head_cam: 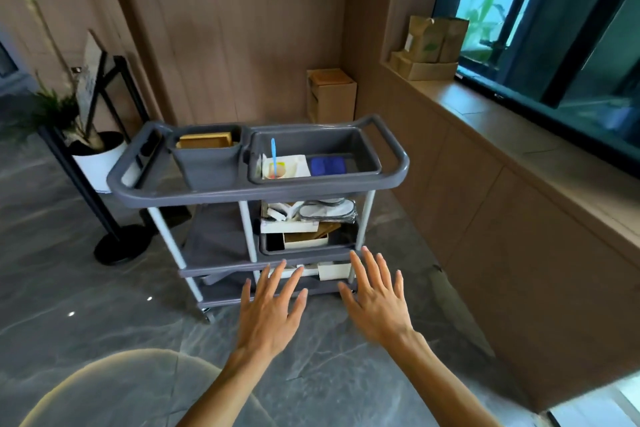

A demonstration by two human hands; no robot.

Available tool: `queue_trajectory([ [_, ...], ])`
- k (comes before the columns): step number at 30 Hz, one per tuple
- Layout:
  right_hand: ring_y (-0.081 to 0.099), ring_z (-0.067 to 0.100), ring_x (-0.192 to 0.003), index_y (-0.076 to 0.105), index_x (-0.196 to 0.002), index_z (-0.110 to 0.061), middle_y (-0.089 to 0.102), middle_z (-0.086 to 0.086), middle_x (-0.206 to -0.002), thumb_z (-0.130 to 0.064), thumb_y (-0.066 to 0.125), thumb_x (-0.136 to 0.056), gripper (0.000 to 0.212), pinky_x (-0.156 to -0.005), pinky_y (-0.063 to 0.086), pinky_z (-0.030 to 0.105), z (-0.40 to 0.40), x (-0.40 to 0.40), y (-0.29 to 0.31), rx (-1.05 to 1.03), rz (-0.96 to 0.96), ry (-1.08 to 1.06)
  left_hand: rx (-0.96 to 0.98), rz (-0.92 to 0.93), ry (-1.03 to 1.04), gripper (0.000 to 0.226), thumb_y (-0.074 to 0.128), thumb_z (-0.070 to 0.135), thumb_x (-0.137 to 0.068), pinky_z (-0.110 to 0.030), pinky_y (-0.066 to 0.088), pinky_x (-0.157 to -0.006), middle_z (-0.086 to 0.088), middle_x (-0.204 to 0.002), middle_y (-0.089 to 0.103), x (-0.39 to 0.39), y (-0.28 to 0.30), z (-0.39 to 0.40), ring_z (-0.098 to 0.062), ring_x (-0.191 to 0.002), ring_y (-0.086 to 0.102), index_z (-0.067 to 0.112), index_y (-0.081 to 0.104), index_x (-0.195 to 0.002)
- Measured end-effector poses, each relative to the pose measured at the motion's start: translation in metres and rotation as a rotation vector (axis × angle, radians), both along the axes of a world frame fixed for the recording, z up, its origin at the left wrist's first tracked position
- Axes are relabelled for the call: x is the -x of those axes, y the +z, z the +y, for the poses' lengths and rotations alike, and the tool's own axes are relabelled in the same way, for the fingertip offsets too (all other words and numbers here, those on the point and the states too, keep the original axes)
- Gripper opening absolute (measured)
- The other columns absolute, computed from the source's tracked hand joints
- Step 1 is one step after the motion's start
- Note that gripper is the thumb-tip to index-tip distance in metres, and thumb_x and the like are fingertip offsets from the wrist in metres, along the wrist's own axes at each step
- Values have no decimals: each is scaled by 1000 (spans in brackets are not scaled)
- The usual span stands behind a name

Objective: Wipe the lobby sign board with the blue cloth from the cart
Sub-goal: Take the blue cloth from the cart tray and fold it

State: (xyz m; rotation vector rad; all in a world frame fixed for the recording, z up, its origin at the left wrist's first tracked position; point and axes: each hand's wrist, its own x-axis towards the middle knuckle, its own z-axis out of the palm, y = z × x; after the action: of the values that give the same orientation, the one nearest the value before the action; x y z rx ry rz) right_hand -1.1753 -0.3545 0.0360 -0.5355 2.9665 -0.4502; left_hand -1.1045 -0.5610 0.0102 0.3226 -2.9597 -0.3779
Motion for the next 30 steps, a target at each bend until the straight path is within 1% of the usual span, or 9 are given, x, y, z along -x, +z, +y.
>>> queue_trajectory([
  [4,-20,14,-152,-14,-155,-43,-17,-15,-165,-70,7,-95,69,-123,-8,52,9,59,4,18,5,10,0,-11,-4,55,15,64,-100,-51,14,-124,11,-168,14,64,5,10,-16,-156,11,50,22,-154],
  [8,-19,16,-153,-13,-156,-39,-18,-15,-165,-71,-2,-89,75,-124,-6,52,15,112,10,8,11,27,0,1,-12,62,8,65,-96,-53,17,-123,10,-167,21,116,10,25,-18,-155,18,48,30,-152],
  [11,-17,16,-154,-10,-157,-38,-17,-15,-165,-68,7,-95,71,-124,-4,52,19,144,7,-3,6,23,1,12,-24,62,12,64,-97,-54,22,-120,8,-165,27,151,11,30,-19,-153,23,46,37,-151],
  [13,-17,16,-153,-10,-157,-38,-16,-15,-166,-65,12,-98,68,-124,-4,52,19,166,6,0,2,23,-8,22,-23,60,14,64,-98,-53,21,-121,9,-166,26,174,11,30,-18,-154,23,46,36,-151],
  [16,-20,16,-153,-10,-157,-37,-17,-14,-165,-63,14,-100,67,-124,-6,52,16,205,5,0,-21,15,-17,14,-23,60,15,63,-98,-52,18,-123,11,-166,23,215,9,27,-17,-154,20,46,34,-152],
  [19,-19,17,-153,-11,-157,-38,-17,-13,-166,-63,14,-100,67,-124,-7,51,9,241,1,-12,-18,13,14,30,-31,58,20,59,-98,-52,26,-120,8,-163,34,253,10,21,-18,-151,30,42,43,-149],
  [23,-18,17,-153,-10,-157,-38,-16,-13,-166,-62,15,-101,66,-124,-4,52,-8,295,-5,-7,-18,0,15,45,-34,51,34,54,-99,-51,37,-114,6,-156,46,308,9,7,-20,-144,44,40,53,-144],
  [26,-20,16,-152,-12,-156,-38,-18,-13,-165,-62,13,-101,66,-124,-5,53,-26,344,-6,-13,-32,-17,-6,51,-29,52,33,52,-97,-52,46,-106,3,-150,54,354,9,-9,-23,-137,53,36,61,-138],
  [30,-19,16,-153,-27,-148,-38,-21,-14,-164,-62,14,-100,67,-123,-5,54,-54,406,-6,-9,-26,-23,4,42,-47,57,24,56,-98,-50,37,-115,6,-156,45,414,4,-38,-20,-146,41,39,51,-145],
])
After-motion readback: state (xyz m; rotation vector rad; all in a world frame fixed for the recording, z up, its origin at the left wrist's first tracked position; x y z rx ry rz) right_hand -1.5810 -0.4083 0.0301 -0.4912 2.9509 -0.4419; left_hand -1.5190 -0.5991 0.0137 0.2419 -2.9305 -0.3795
